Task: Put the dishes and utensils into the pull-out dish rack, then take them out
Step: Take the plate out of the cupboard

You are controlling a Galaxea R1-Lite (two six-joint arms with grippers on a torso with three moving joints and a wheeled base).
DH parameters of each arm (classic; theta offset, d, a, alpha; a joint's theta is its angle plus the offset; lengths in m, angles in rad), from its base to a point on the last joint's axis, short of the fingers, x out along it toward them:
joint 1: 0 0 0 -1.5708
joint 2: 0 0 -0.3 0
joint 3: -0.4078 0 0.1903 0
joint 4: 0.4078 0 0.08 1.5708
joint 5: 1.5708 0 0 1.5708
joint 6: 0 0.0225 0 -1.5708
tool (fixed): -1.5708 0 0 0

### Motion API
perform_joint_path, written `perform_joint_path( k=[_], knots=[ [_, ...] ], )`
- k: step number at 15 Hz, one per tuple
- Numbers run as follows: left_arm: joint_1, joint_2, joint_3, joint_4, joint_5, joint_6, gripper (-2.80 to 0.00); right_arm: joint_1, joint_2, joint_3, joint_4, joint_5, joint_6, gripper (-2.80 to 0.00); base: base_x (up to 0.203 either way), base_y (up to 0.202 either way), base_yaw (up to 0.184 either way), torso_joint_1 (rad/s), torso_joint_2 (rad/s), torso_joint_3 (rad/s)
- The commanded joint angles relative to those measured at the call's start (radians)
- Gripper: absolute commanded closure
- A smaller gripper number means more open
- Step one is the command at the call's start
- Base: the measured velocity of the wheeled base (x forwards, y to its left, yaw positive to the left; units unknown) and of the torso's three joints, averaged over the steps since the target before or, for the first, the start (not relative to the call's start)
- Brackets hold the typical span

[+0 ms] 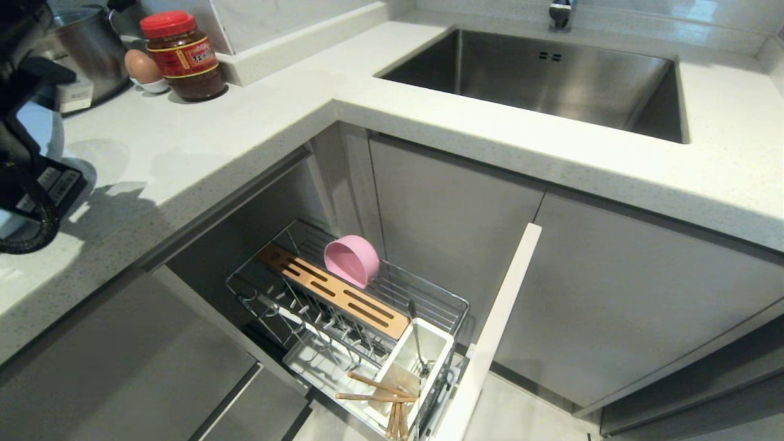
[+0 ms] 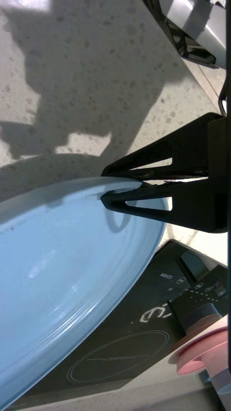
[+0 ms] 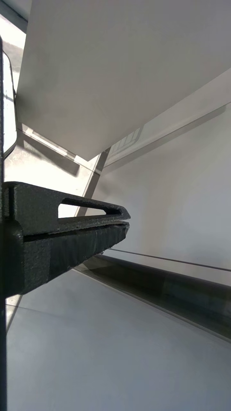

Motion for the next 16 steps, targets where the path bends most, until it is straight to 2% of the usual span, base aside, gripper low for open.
perform_joint_path(
  k=[1, 3, 4, 10, 13, 16],
  knots=[
    [-0.001, 0.013, 0.000, 0.003, 0.004, 0.001, 0.00, 0.000, -0.003, 0.000, 0.000, 0.000, 0.000, 0.00, 0.000, 0.000, 0.000, 0.000, 0.00, 0.000],
    [-0.001, 0.013, 0.002, 0.007, 0.004, 0.001, 0.00, 0.000, -0.004, 0.000, 0.000, 0.000, 0.000, 0.00, 0.000, 0.000, 0.000, 0.000, 0.00, 0.000],
    [-0.001, 0.013, 0.002, 0.007, 0.003, 0.001, -2.80, 0.000, -0.004, 0.000, 0.000, 0.000, 0.000, 0.00, 0.000, 0.000, 0.000, 0.000, 0.00, 0.000],
    [-0.002, -0.014, 0.003, 0.002, 0.001, -0.006, -2.80, 0.000, -0.004, 0.000, 0.000, 0.000, 0.000, 0.00, 0.000, 0.000, 0.000, 0.000, 0.00, 0.000],
    [-0.036, -0.077, 0.003, -0.027, -0.007, -0.017, -2.80, 0.000, -0.004, 0.000, 0.000, 0.000, 0.000, 0.00, 0.000, 0.000, 0.000, 0.000, 0.00, 0.000],
    [-0.085, -0.193, 0.005, -0.059, -0.039, -0.105, -2.80, 0.000, -0.004, 0.000, 0.000, 0.000, 0.000, 0.00, 0.000, 0.000, 0.000, 0.000, 0.00, 0.000]
  ],
)
